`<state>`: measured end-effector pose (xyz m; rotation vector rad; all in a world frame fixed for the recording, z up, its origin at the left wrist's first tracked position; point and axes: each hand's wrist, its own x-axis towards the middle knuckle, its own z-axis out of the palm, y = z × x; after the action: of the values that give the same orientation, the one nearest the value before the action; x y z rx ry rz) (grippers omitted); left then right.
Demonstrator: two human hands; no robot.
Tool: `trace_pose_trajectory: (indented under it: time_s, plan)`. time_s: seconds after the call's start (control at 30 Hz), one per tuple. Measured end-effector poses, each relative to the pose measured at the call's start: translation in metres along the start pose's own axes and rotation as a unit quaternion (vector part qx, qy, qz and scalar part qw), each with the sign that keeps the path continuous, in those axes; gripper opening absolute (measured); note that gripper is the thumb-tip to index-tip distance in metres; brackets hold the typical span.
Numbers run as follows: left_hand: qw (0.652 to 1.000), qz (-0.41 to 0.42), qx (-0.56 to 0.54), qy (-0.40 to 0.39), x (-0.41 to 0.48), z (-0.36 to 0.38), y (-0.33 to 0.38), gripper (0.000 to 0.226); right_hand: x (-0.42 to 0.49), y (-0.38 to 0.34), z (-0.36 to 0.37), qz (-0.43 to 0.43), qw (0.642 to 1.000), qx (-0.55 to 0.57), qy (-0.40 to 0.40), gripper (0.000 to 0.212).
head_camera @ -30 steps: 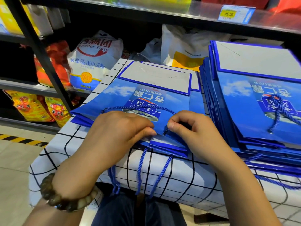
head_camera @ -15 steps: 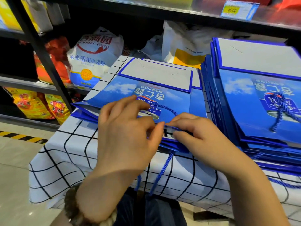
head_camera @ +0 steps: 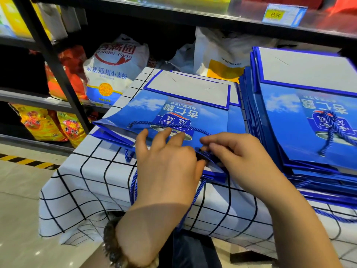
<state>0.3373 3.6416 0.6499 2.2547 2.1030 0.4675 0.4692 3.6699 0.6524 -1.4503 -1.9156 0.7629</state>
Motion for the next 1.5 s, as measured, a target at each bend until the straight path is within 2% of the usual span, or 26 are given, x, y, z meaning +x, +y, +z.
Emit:
trace_pose_trajectory:
  time_s: [0.1, 0.2, 0.37, 0.4, 0.47, 0.5, 0.57, 0.67, 0.73, 0.8, 0.9, 0.97, 1.07, 1.17, 1.23, 1.33, 1.4, 1.43, 1.5]
  plan:
    - [0.998, 0.016, -0.011, 0.053, -0.001, 0.011, -0.004, 0.02, -0.002, 0.003, 0.001, -0.013, 1.0, -0.01, 0.013, 0.028]
    - [0.997, 0.029, -0.018, 0.069, -0.002, 0.013, -0.003, 0.02, -0.001, 0.004, 0.005, -0.014, 1.0, 0.0, 0.013, 0.026]
    - [0.991, 0.049, -0.028, 0.118, -0.001, 0.021, -0.008, 0.037, -0.006, 0.001, 0.002, -0.015, 0.999, 0.043, -0.012, 0.015]
    - [0.99, 0.056, -0.032, 0.127, 0.0, 0.021, -0.008, 0.037, -0.009, 0.001, 0.002, -0.026, 0.999, 0.032, -0.002, 0.01]
    - [0.988, 0.068, -0.032, 0.132, 0.0, 0.02, -0.009, 0.033, -0.012, 0.001, 0.003, -0.085, 0.993, -0.076, 0.039, 0.005]
    - [0.987, 0.077, -0.03, 0.138, 0.001, 0.02, -0.009, 0.03, -0.014, 0.001, 0.004, -0.112, 0.984, -0.127, 0.063, 0.009]
    - [0.984, 0.102, -0.029, 0.141, 0.002, 0.02, -0.011, 0.016, -0.014, 0.0, 0.007, -0.132, 0.975, -0.152, 0.091, 0.014]
    - [0.98, 0.154, -0.032, 0.12, 0.002, 0.017, -0.018, 0.005, -0.014, 0.003, 0.009, -0.135, 0.971, -0.161, 0.113, 0.014]
    - [0.979, 0.164, -0.081, 0.088, 0.001, 0.013, -0.022, 0.003, -0.013, 0.01, 0.008, -0.14, 0.969, -0.167, 0.12, 0.013]
    - [0.978, 0.123, -0.158, 0.06, 0.001, 0.006, -0.026, 0.008, -0.015, 0.015, 0.009, -0.152, 0.967, -0.158, 0.131, 0.011]
    - [0.955, 0.042, -0.292, 0.003, 0.011, -0.006, -0.03, 0.01, -0.021, 0.021, 0.018, -0.16, 0.96, -0.148, 0.176, 0.012]
    - [0.966, 0.058, -0.249, -0.023, 0.023, -0.013, -0.026, 0.004, -0.024, 0.024, 0.024, -0.168, 0.956, -0.141, 0.195, 0.013]
    - [0.98, 0.079, -0.167, -0.072, 0.041, -0.013, -0.007, 0.022, -0.024, 0.027, 0.025, -0.173, 0.953, -0.134, 0.211, 0.018]
    - [0.986, 0.078, -0.133, -0.07, 0.052, -0.005, 0.006, 0.027, -0.024, 0.027, 0.027, -0.167, 0.953, -0.135, 0.213, 0.019]
    - [0.987, 0.05, -0.143, -0.052, 0.054, 0.0, 0.005, 0.024, -0.026, 0.027, 0.028, -0.159, 0.953, -0.148, 0.211, 0.013]
    - [0.979, -0.019, -0.195, 0.047, 0.057, 0.0, -0.005, 0.014, -0.025, 0.025, 0.027, -0.167, 0.948, -0.172, 0.21, 0.01]
    - [0.976, -0.003, -0.209, 0.068, 0.055, -0.002, -0.014, 0.013, -0.023, 0.024, 0.026, -0.163, 0.947, -0.178, 0.211, 0.011]
    - [0.975, 0.034, -0.212, 0.047, 0.052, -0.003, -0.02, 0.017, -0.023, 0.023, 0.026, -0.156, 0.948, -0.176, 0.213, 0.012]
    - [0.974, 0.107, -0.189, -0.058, 0.04, -0.01, -0.029, 0.039, -0.023, 0.024, 0.026, -0.151, 0.946, -0.172, 0.23, 0.016]
